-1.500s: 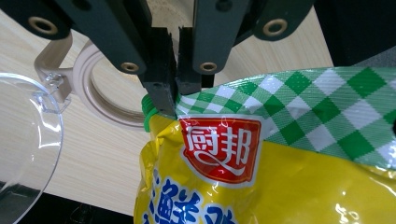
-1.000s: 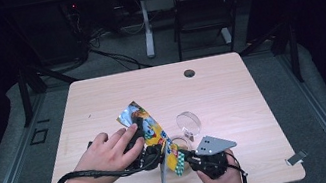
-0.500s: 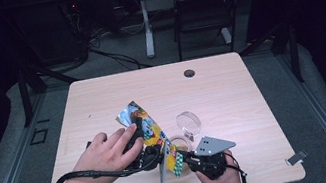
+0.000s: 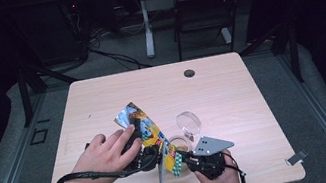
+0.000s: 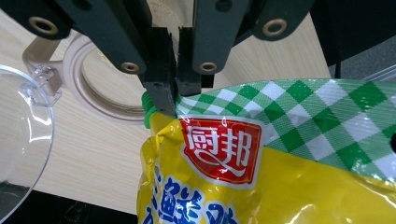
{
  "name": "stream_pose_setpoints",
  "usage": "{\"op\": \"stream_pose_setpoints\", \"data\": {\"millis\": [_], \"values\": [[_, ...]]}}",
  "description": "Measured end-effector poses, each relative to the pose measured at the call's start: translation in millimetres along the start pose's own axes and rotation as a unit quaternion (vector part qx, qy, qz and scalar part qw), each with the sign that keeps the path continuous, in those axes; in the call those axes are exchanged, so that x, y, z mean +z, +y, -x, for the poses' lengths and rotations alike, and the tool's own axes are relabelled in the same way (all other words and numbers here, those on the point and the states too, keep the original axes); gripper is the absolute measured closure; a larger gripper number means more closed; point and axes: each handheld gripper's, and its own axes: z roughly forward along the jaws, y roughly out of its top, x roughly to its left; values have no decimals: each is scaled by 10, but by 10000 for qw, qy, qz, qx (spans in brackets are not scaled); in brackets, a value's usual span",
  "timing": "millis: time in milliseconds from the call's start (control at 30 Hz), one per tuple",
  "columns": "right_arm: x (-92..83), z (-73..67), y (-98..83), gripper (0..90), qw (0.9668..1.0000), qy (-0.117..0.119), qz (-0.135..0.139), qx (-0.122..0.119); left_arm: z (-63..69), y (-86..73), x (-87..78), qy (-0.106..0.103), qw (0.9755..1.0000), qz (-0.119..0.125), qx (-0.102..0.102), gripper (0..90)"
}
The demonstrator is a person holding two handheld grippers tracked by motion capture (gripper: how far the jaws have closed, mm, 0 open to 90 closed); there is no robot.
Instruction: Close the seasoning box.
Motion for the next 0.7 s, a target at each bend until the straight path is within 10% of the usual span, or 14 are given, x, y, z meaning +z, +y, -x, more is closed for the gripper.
{"op": "stream_pose_setpoints", "data": {"millis": [700], "values": [[-22,12,25,872,9999,32,86,52,23,-29,30,-67,9999,-25,-125,740]]}}
